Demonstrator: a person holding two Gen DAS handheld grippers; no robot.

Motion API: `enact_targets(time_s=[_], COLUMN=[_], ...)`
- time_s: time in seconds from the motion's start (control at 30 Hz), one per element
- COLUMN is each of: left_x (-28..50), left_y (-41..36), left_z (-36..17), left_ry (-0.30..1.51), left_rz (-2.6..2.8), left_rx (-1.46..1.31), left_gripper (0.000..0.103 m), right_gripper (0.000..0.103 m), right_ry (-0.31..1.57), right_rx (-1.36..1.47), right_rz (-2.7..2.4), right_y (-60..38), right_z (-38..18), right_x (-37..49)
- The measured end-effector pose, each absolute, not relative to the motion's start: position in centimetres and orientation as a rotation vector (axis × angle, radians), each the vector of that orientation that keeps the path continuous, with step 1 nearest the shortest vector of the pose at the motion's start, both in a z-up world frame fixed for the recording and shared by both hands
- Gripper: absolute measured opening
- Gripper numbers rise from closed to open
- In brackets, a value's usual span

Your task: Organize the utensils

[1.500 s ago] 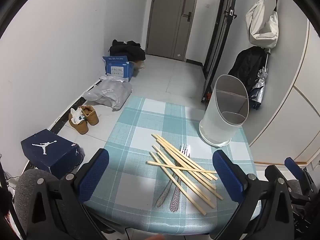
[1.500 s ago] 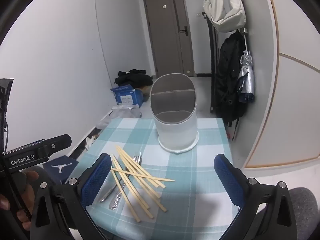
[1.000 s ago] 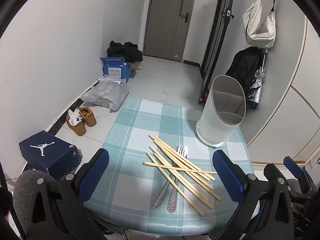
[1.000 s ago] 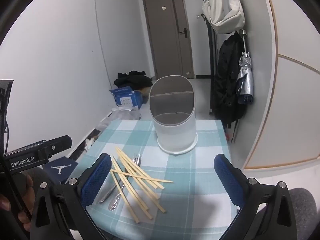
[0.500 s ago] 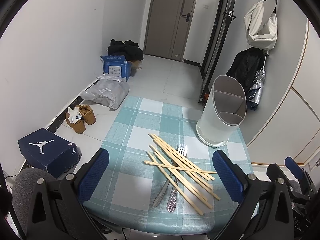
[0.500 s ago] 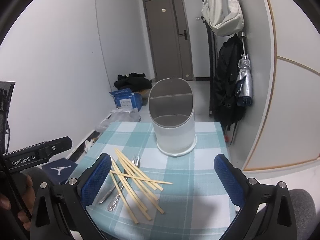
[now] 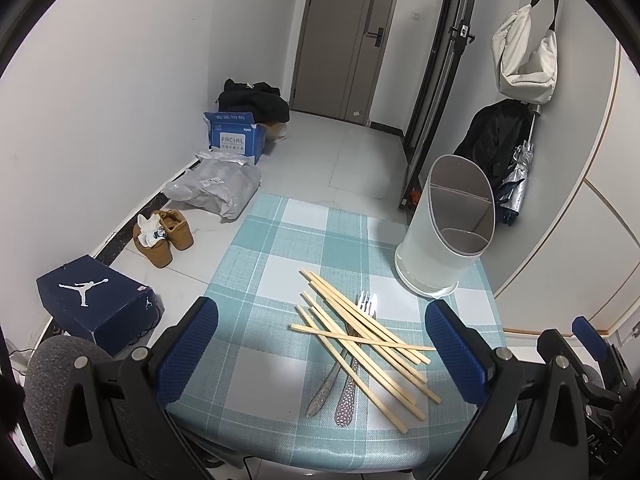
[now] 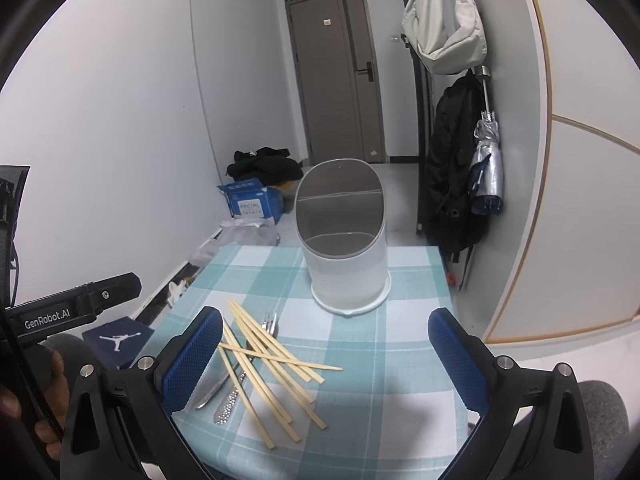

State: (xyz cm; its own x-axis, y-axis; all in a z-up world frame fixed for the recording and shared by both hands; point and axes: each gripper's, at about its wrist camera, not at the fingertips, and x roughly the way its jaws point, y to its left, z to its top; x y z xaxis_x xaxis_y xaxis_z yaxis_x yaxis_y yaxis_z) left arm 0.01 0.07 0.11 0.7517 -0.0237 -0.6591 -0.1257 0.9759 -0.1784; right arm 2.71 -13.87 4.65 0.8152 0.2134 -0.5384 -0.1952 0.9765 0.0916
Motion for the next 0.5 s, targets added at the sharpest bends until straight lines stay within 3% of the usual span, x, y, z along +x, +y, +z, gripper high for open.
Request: enact_targets(time_s=[0.5], left_x=[-0.02], left_y=[0.11], left_z=[0.12], left_ry=[0.725], left_rz=[0.055], left_rx=[-0.222], left_gripper=[0.102], right_gripper=[0.103], right_ry=[0.577], right_rx=[0.045], right_rz=[0.250], right_y=[-13.90], right_z=[4.76], right_x=[2.68])
